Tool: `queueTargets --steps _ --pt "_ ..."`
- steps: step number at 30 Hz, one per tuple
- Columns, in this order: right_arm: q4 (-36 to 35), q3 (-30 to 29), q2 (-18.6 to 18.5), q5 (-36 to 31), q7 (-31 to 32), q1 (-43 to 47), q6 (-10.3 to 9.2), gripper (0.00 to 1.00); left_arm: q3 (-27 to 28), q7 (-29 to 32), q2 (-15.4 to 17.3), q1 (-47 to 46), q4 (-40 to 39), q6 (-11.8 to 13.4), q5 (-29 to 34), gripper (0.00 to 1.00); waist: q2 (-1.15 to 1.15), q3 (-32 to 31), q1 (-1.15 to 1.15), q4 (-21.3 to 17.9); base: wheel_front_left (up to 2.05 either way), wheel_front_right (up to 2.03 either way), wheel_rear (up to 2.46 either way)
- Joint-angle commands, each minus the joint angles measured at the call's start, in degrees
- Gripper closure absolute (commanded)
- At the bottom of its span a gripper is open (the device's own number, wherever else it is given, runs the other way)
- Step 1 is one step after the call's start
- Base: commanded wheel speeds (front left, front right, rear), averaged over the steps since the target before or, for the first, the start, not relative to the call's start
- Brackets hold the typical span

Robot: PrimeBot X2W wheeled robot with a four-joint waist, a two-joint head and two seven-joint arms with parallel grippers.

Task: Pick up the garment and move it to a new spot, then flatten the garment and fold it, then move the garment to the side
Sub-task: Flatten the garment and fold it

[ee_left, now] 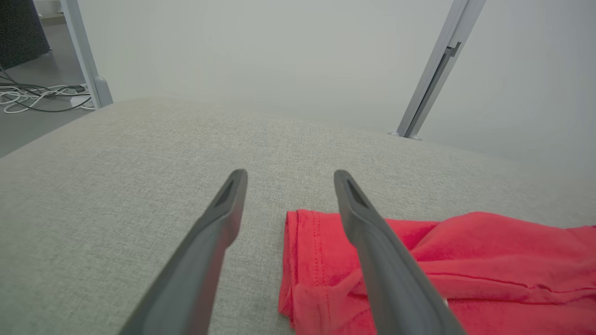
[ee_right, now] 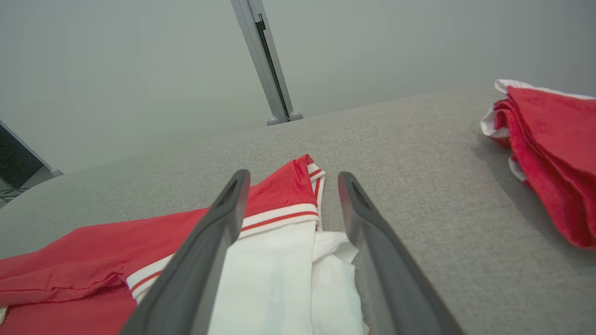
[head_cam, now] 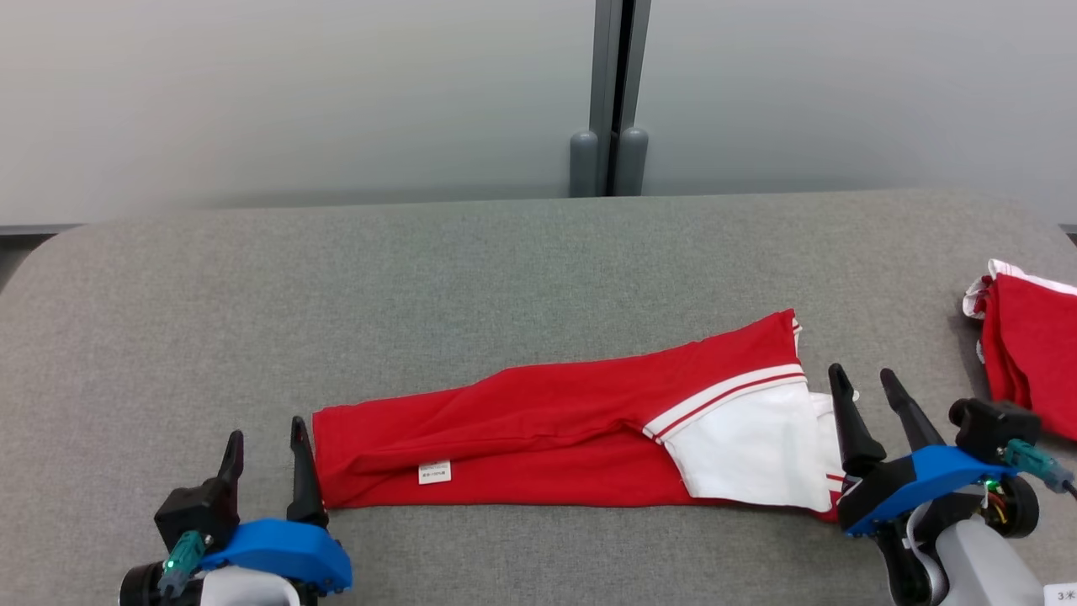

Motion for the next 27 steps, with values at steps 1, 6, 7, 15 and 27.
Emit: queueTargets --steps 1,6,7,15,27 --pt "0.0 -1.1 1.2 -1.5 -0.2 1.6 0.00 0.00 0.4 -0.3 -0.1 1.6 -0.9 0.7 -0.4 0.00 0.00 -1.3 0.00 -0.4 0.00 0.00 0.00" --pt "0.4 -3.7 3.7 -6.2 -0.2 3.2 0.00 0.00 -0.6 -0.3 -0.1 4.1 -1.7 1.7 -1.3 0.00 0.00 -3.1 0.00 -0.5 0.00 0.00 0.00" --pt "0.6 -4.3 4.1 -6.7 -0.2 3.4 0.00 0.00 -0.9 -0.3 -0.1 4.5 -1.8 1.9 -1.6 0.00 0.00 -3.2 0.00 -0.5 0.00 0.00 0.00" --pt "1.7 -6.6 5.6 -10.1 -0.2 3.8 0.00 0.00 -3.0 -0.3 -0.1 5.5 -1.9 3.0 -3.9 0.00 0.00 -2.8 0.00 0.2 0.00 0.00 0.00" --pt "8.5 -9.0 2.5 -11.8 -0.2 -2.7 0.00 0.00 -7.0 -0.3 -0.1 1.6 -1.7 3.9 -5.5 0.00 0.00 4.2 0.00 3.7 0.00 0.00 0.00"
